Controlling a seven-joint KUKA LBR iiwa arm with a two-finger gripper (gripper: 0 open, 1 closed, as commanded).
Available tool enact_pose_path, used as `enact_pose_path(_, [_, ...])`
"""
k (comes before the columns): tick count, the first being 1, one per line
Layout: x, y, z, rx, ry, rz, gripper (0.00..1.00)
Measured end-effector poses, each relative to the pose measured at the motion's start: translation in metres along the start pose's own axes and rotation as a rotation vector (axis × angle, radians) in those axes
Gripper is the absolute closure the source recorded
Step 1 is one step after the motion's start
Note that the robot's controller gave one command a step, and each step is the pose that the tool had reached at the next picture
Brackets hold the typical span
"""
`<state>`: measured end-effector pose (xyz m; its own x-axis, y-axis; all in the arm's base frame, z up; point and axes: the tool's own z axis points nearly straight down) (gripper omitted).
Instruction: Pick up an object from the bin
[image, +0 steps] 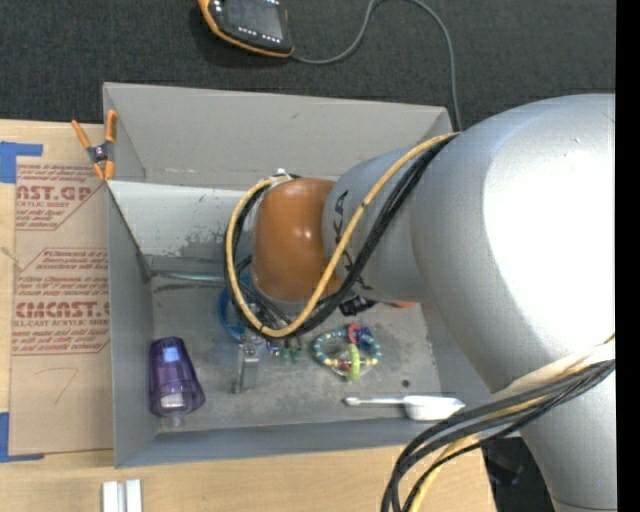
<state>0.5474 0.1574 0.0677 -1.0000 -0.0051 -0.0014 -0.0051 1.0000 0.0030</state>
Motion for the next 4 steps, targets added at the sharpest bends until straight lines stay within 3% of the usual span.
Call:
enact_pose_path(1, [-0.012, -0.033, -0.003, 0.001, -0.003, 0.011, 0.0])
enact_pose_path(2, [-0.023, -0.044, -0.003, -0.002, -0.002, 0.092, 0.0])
enact_pose_path(3, [-0.026, -0.066, -0.003, 0.0, -0.006, 0.146, 1.0])
enact_pose_path(4, [-0.026, -0.066, -0.003, 0.0, -0.006, 0.146, 1.0])
